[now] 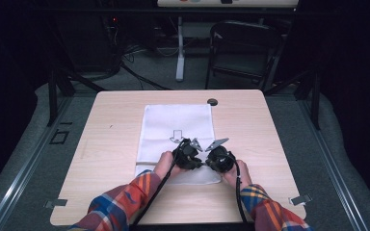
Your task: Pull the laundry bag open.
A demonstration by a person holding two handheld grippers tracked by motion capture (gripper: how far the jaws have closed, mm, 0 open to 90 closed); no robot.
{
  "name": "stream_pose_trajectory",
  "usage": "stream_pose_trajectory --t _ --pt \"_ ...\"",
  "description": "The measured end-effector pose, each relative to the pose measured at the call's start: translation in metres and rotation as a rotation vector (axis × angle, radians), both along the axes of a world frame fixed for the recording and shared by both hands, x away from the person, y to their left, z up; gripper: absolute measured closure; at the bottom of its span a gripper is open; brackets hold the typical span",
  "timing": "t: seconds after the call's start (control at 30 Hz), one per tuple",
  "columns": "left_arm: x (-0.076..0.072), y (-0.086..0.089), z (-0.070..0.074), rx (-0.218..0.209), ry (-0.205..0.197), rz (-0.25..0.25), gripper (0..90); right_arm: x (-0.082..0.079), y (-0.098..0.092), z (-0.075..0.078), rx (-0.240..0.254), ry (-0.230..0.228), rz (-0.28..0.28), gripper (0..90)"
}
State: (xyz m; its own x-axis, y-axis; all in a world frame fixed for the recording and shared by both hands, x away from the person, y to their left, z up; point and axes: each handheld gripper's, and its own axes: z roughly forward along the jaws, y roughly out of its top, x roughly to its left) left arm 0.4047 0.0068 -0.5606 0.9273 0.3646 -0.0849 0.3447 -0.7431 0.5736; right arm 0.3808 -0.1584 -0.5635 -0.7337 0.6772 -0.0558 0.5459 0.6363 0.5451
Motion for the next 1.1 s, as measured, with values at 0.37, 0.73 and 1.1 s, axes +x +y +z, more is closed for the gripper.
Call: stream_pose_trajectory --t 0.37,0.73,1.1 --pt "-0.0003 0.0009 0.0016 0.028 -0.007 -0.006 81.2 0.0005 -0.0007 0.0004 0.0 0.007 -0.005 90.0" --pt "0.0008 0.0077 0.0025 0.01 0.011 0.01 81.2 0.0012 -0.0018 -0.0006 0.023 0.002 -0.032 90.0" --pt "0.0002 0.0091 0.003 0.011 0.018 0.01 81.2 0.0013 -0.0013 0.0005 0.009 0.011 -0.032 90.0"
